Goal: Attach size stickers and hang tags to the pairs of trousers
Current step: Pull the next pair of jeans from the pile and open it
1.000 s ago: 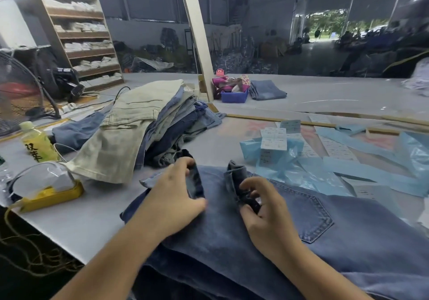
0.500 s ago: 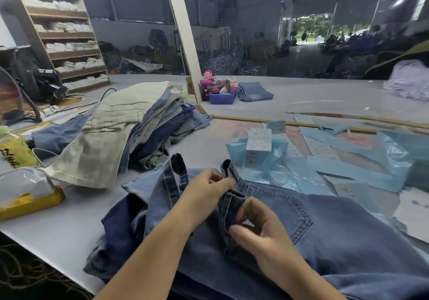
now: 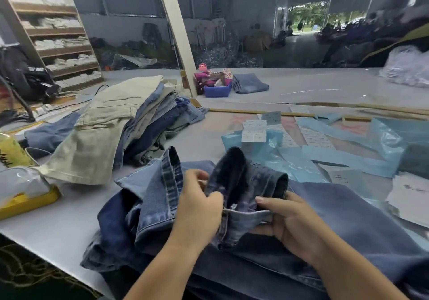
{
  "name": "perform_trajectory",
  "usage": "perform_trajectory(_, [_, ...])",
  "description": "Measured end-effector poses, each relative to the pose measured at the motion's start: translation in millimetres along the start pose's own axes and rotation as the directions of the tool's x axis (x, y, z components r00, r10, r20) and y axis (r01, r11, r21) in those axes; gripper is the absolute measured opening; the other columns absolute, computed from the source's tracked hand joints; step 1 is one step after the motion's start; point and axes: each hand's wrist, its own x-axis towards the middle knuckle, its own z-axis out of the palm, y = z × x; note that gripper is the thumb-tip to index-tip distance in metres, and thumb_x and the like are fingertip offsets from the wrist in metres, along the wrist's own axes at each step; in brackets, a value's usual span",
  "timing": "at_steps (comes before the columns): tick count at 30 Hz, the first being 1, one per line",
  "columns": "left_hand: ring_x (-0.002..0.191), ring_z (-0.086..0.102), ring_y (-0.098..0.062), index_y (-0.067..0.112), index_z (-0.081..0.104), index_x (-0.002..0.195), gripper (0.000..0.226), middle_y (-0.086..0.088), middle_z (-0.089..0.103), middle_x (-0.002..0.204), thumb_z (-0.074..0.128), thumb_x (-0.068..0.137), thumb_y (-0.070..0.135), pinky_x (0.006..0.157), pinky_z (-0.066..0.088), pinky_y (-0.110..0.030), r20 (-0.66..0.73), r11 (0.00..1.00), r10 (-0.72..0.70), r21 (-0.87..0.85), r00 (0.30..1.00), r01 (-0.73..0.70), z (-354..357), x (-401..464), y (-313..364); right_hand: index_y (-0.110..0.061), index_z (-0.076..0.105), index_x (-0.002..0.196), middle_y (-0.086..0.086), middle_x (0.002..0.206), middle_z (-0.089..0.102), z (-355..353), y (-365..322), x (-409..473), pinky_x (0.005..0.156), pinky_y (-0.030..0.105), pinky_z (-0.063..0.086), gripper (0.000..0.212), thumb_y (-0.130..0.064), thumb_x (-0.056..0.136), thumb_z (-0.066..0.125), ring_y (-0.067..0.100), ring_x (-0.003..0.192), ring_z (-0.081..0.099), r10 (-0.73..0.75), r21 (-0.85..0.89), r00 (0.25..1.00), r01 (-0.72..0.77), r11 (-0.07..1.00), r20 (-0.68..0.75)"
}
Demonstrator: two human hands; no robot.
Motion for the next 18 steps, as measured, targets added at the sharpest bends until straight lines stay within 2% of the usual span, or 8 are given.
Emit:
perform_trajectory(2, [0.042,0.044,-0.006,0.04,0.039,0.099,0.041,-0.004,0.056,0.091,0.05,0.087,0.003,0.041,0.038,-0.021,-0.024,0.999,-0.023,0.024,0.999,0.024,-2,-2,-3,0.003,0.069,0.102,0.028,0.103,0.07,-4,10,-2,0.07,0.049,0.059,0.03,-0.003,0.074,0.064,0.039,0.087,0.07,-0.039,0.012,0.999,0.039,0.999,-0.01])
perform_trajectory(6, [0.037,0.04,-0.006,0.044,0.038,0.098,0.049,0.002,0.052,0.074,0.048,0.085,-0.002,0.039,0.034,-0.022,-0.024,0.99,0.04,0.134,0.999,-0.036,-2,-11,-6,-0.001,0.068,0.104,0.025,0.101,0.071,-2,23,-5,0.064,0.045,0.059,0.025,0.008,0.082,0.061,0.037,0.088,0.071,-0.109,-0.002,0.993,0.109,0.994,-0.053])
perform_trajectory(9, [0.045,0.044,-0.004,0.042,0.052,0.095,0.039,0.006,0.053,0.062,0.053,0.087,0.003,0.048,0.039,-0.017,0.089,0.981,0.095,0.159,0.992,-0.108,-3,-17,-9,-0.019,0.052,0.122,0.013,0.105,0.07,1,29,-8,0.066,0.033,0.058,0.052,0.01,0.081,0.066,0.021,0.091,0.072,-0.272,-0.193,0.932,0.23,0.954,-0.238])
perform_trajectory(10, [0.048,0.047,-0.003,0.042,0.056,0.095,0.035,0.005,0.056,0.063,0.056,0.087,0.008,0.051,0.042,-0.016,0.135,0.983,0.094,0.145,0.986,-0.113,-4,-20,-9,-0.027,0.043,0.129,0.006,0.111,0.066,2,29,-10,0.074,0.029,0.056,0.067,0.006,0.079,0.072,0.012,0.097,0.068,-0.391,-0.389,0.871,0.264,0.883,-0.299])
perform_trajectory(12, [0.062,0.061,-0.011,0.045,0.059,0.1,0.03,0.004,0.067,0.075,0.066,0.084,0.021,0.063,0.054,-0.022,0.224,0.991,0.068,0.099,0.972,-0.093,-7,-25,-9,-0.035,0.034,0.135,-0.005,0.123,0.05,6,28,-14,0.088,0.025,0.048,0.084,-0.001,0.073,0.079,-0.004,0.11,0.051,-0.673,-0.768,0.706,0.3,0.566,-0.22])
perform_trajectory(14, [0.075,0.069,-0.016,0.046,0.058,0.103,0.036,0.008,0.071,0.087,0.072,0.075,0.029,0.071,0.058,-0.028,0.275,0.994,0.056,0.072,0.96,-0.079,-7,-30,-10,-0.034,0.052,0.12,-0.008,0.119,0.042,6,28,-16,0.088,0.018,0.042,0.06,-0.012,0.072,0.082,-0.007,0.109,0.043,-0.818,-0.892,0.575,0.356,0.28,-0.027])
perform_trajectory(16, [0.077,0.068,-0.012,0.048,0.056,0.106,0.045,0.013,0.071,0.09,0.075,0.069,0.029,0.068,0.056,-0.019,0.272,0.991,0.065,0.093,0.96,-0.094,-5,-35,-11,-0.035,0.063,0.093,-0.014,0.113,0.042,10,21,-22,0.089,0.009,0.037,0.022,-0.042,0.075,0.073,-0.006,0.11,0.045,-0.746,-0.853,0.665,0.37,0.368,-0.033])
perform_trajectory(18, [0.076,0.067,-0.006,0.048,0.055,0.108,0.052,0.018,0.069,0.091,0.077,0.068,0.022,0.063,0.05,-0.011,0.259,0.99,0.074,0.099,0.963,-0.102,1,-40,-11,-0.036,0.066,0.084,-0.019,0.114,0.039,9,18,-25,0.084,0.001,0.033,0.03,-0.063,0.071,0.063,-0.009,0.11,0.044,-0.57,-0.801,0.819,0.293,0.522,-0.072])
